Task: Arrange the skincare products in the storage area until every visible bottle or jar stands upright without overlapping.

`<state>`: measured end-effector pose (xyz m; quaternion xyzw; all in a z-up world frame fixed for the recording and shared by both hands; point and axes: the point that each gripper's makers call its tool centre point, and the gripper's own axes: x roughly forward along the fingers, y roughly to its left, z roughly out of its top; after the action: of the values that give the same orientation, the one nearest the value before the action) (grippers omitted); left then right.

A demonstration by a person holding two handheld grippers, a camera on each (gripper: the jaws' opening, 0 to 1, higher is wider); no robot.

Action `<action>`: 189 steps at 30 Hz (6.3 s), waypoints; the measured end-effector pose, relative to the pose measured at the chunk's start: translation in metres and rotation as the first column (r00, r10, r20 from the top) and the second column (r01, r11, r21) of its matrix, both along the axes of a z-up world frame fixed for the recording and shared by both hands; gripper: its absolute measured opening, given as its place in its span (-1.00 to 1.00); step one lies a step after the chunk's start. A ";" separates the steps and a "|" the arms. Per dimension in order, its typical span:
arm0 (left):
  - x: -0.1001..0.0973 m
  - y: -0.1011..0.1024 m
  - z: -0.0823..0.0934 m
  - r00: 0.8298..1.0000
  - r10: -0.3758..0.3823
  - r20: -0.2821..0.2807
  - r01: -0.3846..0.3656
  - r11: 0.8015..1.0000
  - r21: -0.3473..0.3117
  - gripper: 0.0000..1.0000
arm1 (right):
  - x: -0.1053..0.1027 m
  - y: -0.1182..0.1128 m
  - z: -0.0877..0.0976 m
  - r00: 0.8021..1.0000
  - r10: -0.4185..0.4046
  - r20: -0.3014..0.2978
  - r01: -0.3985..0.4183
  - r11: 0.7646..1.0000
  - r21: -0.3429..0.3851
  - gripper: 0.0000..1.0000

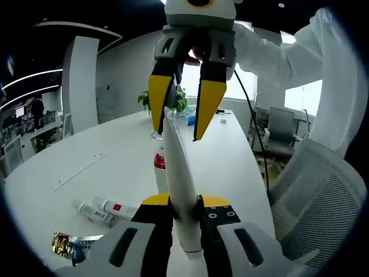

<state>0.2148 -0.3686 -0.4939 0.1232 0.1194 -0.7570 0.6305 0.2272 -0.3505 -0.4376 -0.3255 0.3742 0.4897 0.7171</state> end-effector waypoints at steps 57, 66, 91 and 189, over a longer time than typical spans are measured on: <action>0.038 -0.014 -0.029 0.993 0.018 0.120 -0.023 0.999 0.041 -0.69 | 0.027 -0.021 -0.023 0.991 -0.046 -0.127 0.013 0.970 -0.244 -1.00; 0.038 -0.016 -0.032 0.993 0.009 0.116 -0.015 0.999 0.051 -0.68 | 0.028 -0.023 -0.022 0.985 -0.079 -0.151 0.040 0.968 -0.247 -1.00; 0.041 -0.003 -0.025 0.995 0.033 0.099 -0.042 0.996 0.082 -0.55 | 0.021 -0.032 -0.024 0.990 -0.077 -0.116 0.051 0.977 -0.209 -0.82; 0.043 0.137 0.022 0.921 0.388 0.031 -0.386 0.899 0.207 0.93 | -0.075 -0.057 -0.035 0.766 -0.632 0.118 0.606 0.771 0.195 0.99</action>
<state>0.2581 -0.2319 -0.4718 0.1584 0.2241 -0.6005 0.7511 0.1526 -0.4071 -0.4726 -0.1726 0.3588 0.2204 0.8905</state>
